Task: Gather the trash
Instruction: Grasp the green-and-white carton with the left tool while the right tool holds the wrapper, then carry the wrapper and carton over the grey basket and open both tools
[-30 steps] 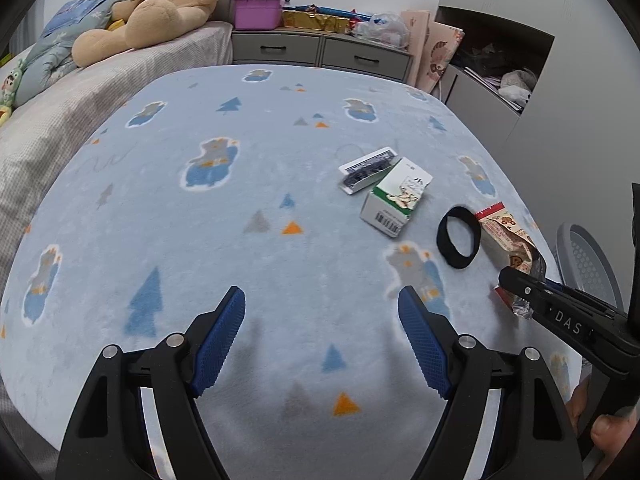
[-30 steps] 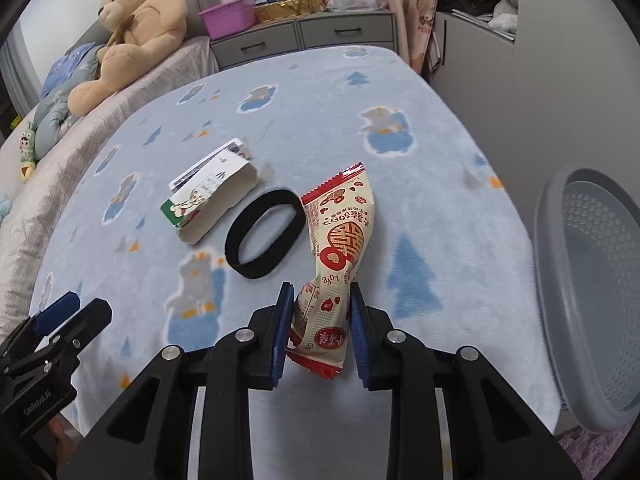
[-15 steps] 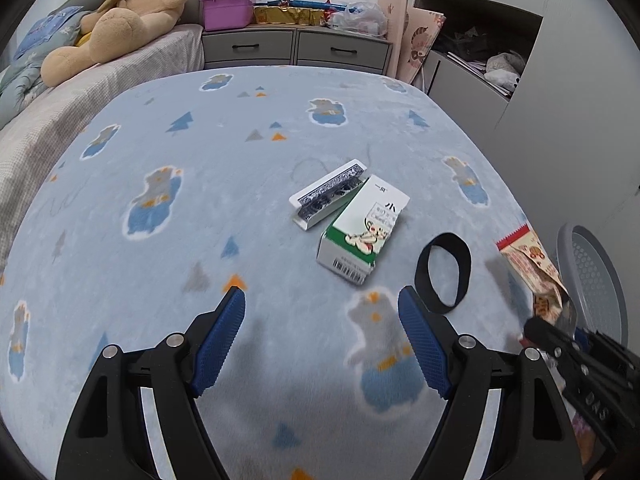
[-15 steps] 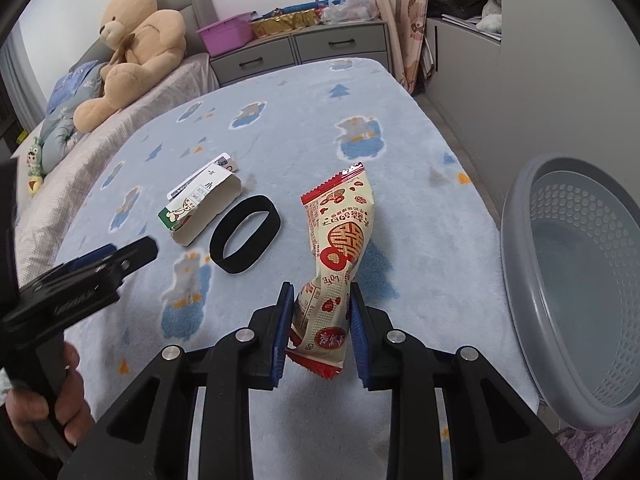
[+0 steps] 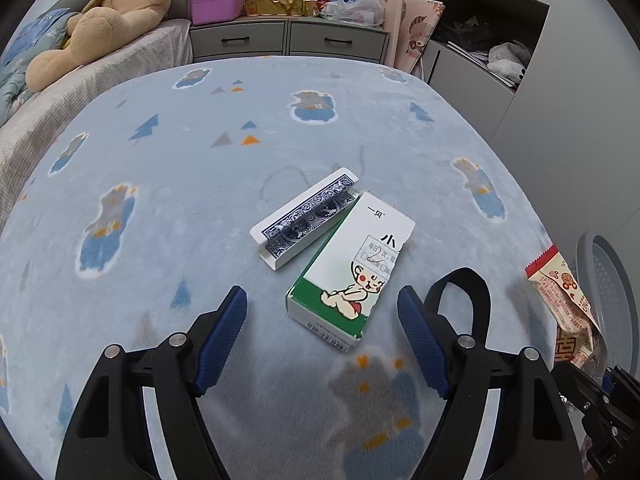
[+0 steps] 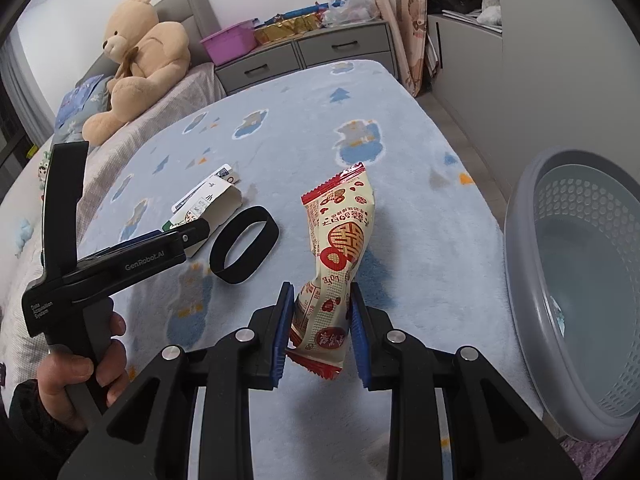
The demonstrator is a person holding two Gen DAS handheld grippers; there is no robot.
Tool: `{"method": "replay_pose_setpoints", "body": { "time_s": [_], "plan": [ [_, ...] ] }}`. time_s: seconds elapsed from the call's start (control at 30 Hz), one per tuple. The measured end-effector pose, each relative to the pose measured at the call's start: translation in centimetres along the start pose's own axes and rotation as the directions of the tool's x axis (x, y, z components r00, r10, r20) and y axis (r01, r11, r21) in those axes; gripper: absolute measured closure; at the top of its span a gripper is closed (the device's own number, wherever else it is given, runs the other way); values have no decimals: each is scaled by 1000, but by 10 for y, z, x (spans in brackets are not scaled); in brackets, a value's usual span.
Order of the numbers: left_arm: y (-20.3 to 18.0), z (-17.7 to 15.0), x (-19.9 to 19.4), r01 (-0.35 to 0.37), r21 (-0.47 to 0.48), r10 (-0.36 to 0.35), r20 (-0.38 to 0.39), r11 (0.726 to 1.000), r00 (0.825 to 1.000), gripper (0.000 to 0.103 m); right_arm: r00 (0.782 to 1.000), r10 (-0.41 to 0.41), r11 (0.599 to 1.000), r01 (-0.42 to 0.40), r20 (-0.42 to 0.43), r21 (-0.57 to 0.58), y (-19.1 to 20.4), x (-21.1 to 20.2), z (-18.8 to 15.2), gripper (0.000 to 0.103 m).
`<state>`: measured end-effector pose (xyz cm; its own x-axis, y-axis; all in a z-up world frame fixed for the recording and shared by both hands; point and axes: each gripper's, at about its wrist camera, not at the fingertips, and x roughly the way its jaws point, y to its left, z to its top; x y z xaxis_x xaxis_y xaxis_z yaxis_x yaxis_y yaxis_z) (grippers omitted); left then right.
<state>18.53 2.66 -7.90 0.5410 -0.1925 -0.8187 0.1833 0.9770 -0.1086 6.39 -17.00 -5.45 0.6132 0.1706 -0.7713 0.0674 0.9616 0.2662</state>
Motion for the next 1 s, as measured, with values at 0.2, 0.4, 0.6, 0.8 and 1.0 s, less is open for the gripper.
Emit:
{"method": "replay_pose_setpoints", "body": {
  "time_s": [0.2, 0.4, 0.6, 0.8, 1.0],
  "plan": [
    [-10, -3, 2, 15, 30, -14, -19, 999, 1000, 68, 1000, 1, 1000, -1, 0, 6, -3, 0, 0, 76],
    [-8, -13, -12, 33, 11, -33, -6, 999, 999, 69, 1000, -1, 1000, 1, 3, 6, -2, -3, 1, 76],
    [0, -32, -40, -21, 13, 21, 38, 1000, 999, 69, 1000, -5, 1000, 5, 18, 2, 0, -13, 0, 76],
    [3, -49, -73, -24, 9, 23, 77, 1000, 997, 69, 999, -16, 1000, 17, 28, -11, 3, -27, -5, 76],
    [-11, -58, -104, 27, 11, -28, 120, 1000, 992, 69, 998, -28, 999, 29, 55, -24, 5, -50, -11, 76]
  ]
}}
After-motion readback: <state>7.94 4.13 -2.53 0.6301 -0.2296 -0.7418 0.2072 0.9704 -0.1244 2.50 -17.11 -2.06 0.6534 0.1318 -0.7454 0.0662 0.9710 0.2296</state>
